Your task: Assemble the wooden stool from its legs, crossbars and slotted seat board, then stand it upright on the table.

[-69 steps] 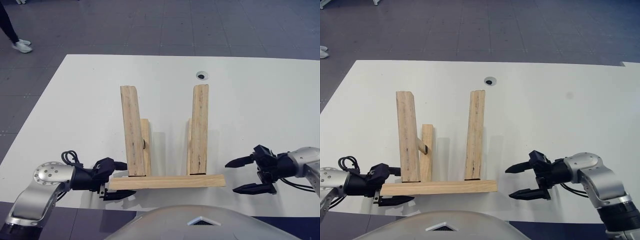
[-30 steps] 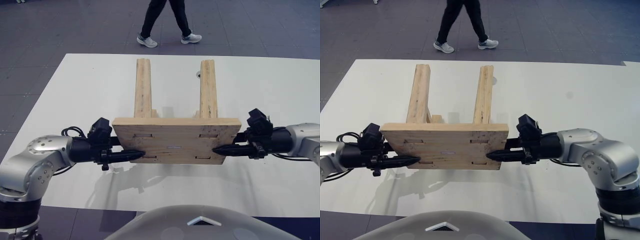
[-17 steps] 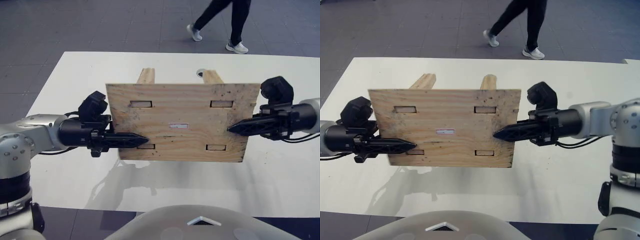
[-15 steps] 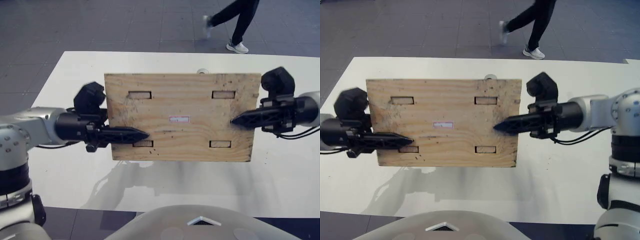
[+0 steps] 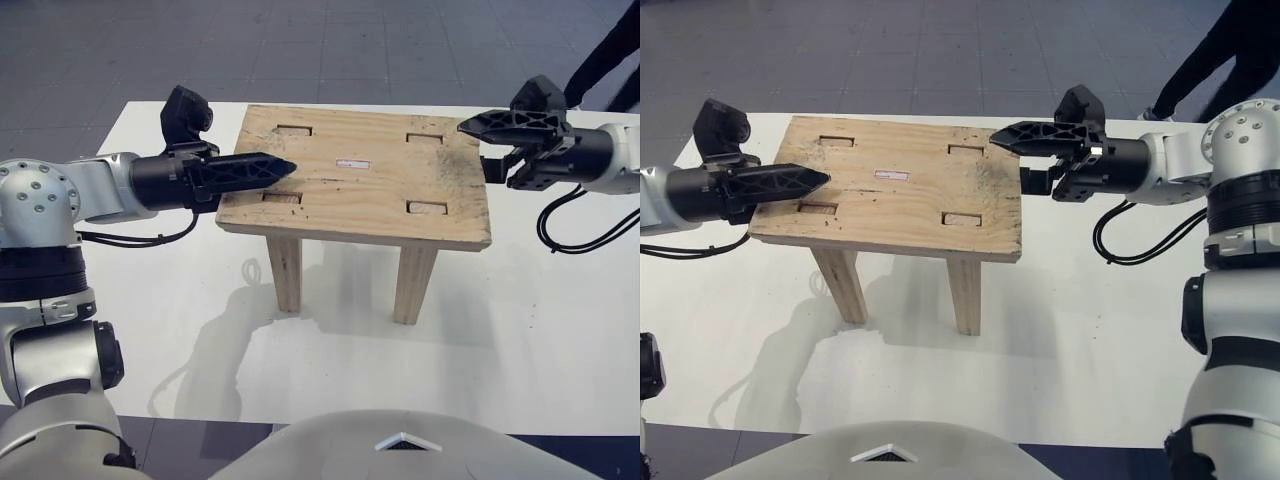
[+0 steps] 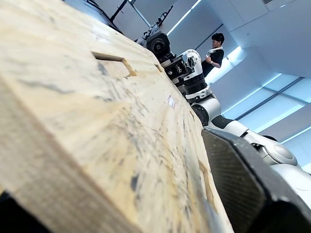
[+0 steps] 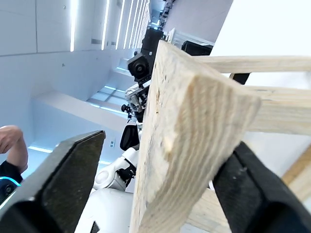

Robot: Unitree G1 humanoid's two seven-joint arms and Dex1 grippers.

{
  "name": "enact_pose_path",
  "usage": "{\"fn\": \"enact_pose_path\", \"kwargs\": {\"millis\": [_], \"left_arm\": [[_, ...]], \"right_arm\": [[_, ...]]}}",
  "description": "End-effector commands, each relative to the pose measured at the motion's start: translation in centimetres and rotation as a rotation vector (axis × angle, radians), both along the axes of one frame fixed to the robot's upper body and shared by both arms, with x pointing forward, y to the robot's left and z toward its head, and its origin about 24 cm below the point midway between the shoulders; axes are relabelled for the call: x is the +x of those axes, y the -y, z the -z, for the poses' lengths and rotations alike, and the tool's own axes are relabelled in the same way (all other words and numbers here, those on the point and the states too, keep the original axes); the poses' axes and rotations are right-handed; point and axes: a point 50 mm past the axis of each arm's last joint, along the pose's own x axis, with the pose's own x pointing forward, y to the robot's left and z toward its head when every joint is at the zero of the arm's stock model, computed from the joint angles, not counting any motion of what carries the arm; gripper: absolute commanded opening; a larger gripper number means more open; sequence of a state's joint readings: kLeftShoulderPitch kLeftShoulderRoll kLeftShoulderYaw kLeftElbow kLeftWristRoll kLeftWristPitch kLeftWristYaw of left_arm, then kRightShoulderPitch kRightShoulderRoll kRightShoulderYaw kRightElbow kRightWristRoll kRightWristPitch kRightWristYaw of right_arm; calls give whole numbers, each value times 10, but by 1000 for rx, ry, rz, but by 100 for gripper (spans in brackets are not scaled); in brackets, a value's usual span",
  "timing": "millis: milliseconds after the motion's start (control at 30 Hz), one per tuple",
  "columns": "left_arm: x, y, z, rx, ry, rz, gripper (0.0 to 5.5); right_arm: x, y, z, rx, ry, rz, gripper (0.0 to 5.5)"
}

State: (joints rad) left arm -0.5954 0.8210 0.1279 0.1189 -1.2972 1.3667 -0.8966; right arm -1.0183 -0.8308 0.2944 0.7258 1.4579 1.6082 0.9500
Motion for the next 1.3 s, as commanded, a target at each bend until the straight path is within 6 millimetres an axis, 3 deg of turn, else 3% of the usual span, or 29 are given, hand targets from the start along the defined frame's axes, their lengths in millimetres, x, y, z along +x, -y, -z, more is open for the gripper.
{"fn": "enact_pose_path", "kwargs": {"millis": [33,167,333,433,533,667,767,867,1167,1300], "left_arm": [[4,0,-7,0,36,-3,448],[10,-11,-12,-35,54,-60,519],[18,-27,-39,-182,97,-99,519],[18,-32,-44,-203,104,-113,519],[17,-34,-33,-182,61,-130,519],[0,-21,14,-6,-73,-73,519],[-5,-24,38,117,-126,-87,519],[2,-20,37,112,-104,-77,519],[43,24,20,88,-3,35,519],[48,17,12,90,20,37,519]], "right_arm": [[6,6,1,-57,8,44,432],[6,17,14,-119,11,73,530],[6,33,34,-193,22,104,530],[9,40,40,-215,35,123,530],[13,42,38,-219,58,132,530],[17,34,27,-193,96,94,530],[17,29,25,-185,106,62,530],[17,30,25,-190,106,57,530],[19,25,28,-185,111,42,530],[19,27,29,-190,116,45,530]]}}
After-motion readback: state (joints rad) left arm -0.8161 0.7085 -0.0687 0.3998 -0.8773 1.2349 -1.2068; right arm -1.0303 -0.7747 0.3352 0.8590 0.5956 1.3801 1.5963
